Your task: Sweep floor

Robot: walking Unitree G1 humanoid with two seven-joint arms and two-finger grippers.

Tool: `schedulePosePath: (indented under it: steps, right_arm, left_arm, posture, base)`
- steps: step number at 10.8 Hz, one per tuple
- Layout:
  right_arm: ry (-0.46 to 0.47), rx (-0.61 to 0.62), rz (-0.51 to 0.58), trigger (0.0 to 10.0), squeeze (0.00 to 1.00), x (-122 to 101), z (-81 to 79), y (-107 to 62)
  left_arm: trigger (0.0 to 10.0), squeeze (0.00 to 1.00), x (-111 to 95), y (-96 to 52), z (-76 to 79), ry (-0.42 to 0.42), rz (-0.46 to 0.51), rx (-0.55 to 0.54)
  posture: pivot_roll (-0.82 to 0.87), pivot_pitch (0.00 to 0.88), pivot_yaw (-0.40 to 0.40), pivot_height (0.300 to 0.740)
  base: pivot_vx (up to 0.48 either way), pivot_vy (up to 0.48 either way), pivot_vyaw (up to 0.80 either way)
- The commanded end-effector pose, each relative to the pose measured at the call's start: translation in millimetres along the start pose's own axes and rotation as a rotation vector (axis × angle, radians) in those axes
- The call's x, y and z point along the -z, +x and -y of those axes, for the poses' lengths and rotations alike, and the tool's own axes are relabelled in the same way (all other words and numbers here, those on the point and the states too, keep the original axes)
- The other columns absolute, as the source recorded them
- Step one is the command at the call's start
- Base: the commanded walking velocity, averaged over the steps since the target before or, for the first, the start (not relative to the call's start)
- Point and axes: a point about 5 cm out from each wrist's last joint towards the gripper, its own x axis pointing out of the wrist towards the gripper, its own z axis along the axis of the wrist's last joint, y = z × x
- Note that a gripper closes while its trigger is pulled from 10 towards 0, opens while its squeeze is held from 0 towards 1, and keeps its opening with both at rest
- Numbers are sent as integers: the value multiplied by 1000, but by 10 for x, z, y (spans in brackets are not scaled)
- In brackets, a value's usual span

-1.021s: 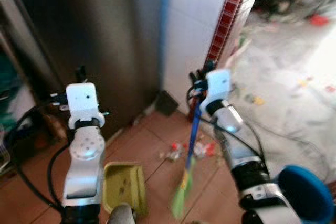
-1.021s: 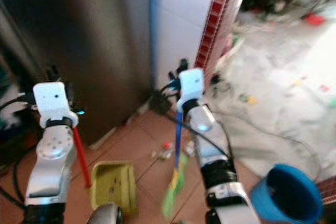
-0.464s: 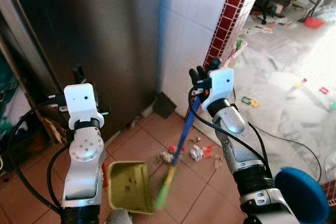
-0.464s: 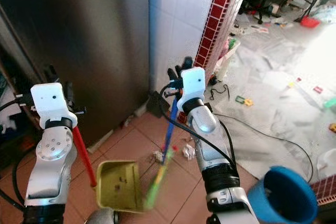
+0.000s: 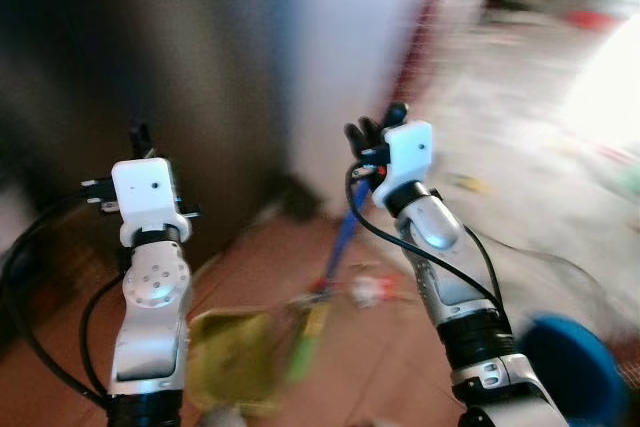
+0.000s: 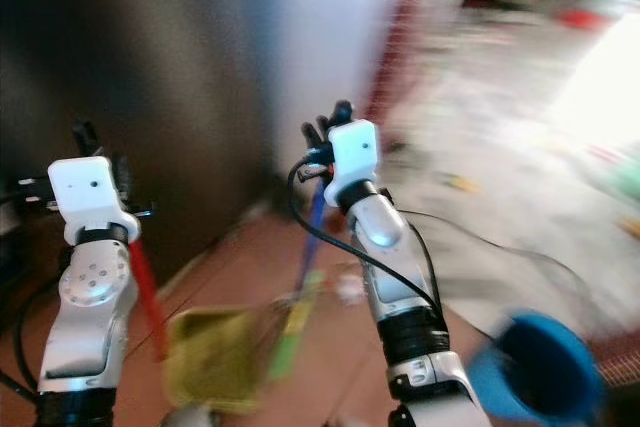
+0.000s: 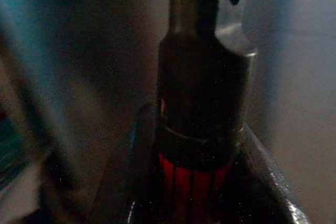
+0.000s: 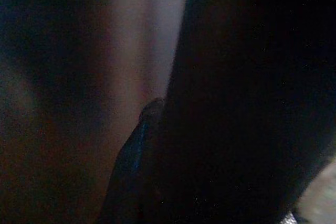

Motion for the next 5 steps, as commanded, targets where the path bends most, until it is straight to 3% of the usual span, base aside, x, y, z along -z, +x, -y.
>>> schedulePosePath:
  steps: [1,3,5]
  right_arm:
    - [-51,0,79,10000,0,-196,37,49]
    - [-53,-7,81,10000,0,-197,26,45]
    - [-52,-17,81,10000,0,-186,15,45]
  left_arm:
    - [10000,0,-144,0,61,-42,66,25]
    - [10000,0,-144,2,71,-45,62,24]
    - [10000,0,-158,-9,78,-20,88,15]
  posture:
    - [21,7,-75,740]
    - [21,4,-76,740]
    - [24,0,-79,740]
  base:
    - [371,0,0]
    - [321,0,0]
    - [0,0,0]
